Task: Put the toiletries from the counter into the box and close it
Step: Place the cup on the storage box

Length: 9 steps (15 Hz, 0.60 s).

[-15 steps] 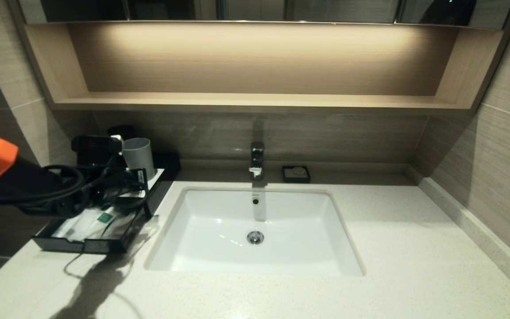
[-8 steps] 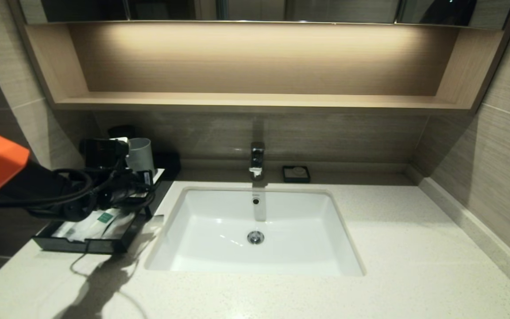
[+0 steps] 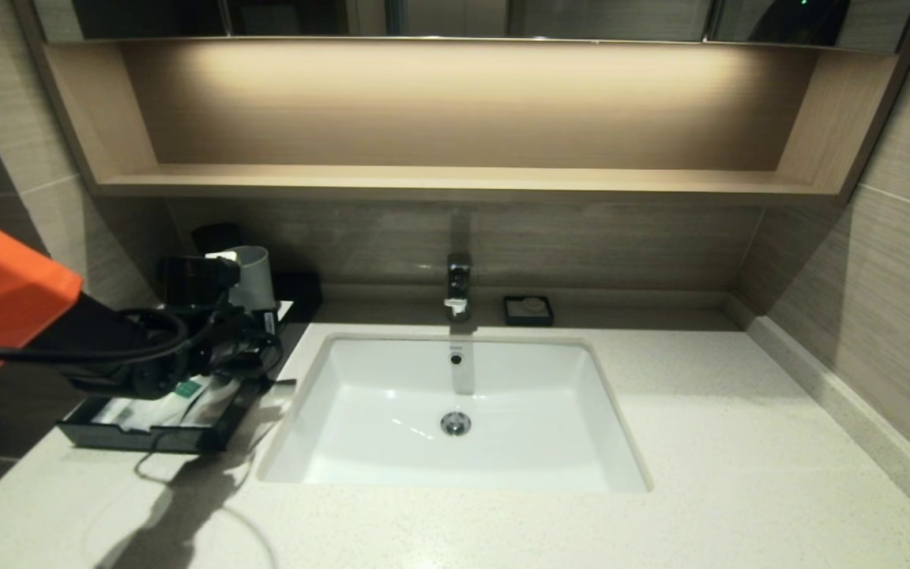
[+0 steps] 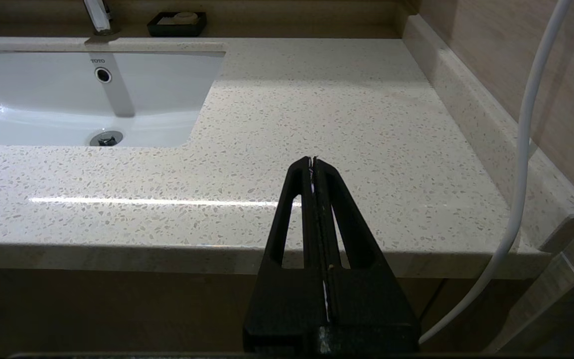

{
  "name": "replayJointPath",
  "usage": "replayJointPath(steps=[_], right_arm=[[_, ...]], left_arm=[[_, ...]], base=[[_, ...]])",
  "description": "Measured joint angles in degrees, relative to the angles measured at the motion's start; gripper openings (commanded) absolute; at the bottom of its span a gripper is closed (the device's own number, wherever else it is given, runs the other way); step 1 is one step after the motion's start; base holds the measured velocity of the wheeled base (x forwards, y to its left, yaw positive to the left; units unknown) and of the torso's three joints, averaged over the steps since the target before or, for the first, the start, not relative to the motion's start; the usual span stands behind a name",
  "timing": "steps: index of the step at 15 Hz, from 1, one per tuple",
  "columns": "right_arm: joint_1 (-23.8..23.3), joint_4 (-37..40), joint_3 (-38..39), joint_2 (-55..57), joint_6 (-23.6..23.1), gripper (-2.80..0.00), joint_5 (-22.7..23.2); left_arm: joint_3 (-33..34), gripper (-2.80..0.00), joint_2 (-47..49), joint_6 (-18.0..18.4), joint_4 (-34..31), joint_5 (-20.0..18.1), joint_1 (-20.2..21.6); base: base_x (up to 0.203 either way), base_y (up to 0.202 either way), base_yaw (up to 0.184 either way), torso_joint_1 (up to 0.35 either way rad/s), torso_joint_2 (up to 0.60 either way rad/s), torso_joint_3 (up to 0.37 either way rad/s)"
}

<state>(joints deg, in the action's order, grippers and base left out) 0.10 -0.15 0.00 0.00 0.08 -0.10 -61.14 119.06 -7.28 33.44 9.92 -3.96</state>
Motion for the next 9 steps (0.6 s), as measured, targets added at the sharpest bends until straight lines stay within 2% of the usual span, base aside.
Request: replayJointPath(steps=[9], right_arm=[[0.00,-0.01,0.00,0.00,0.01,-2.80,0.01]], left_arm=[[-3.32,-2.80,3.06,0.22,3.25,0.91,0.59]], base=[[0.000,0.000,0.000,0.000,0.00,0.000]])
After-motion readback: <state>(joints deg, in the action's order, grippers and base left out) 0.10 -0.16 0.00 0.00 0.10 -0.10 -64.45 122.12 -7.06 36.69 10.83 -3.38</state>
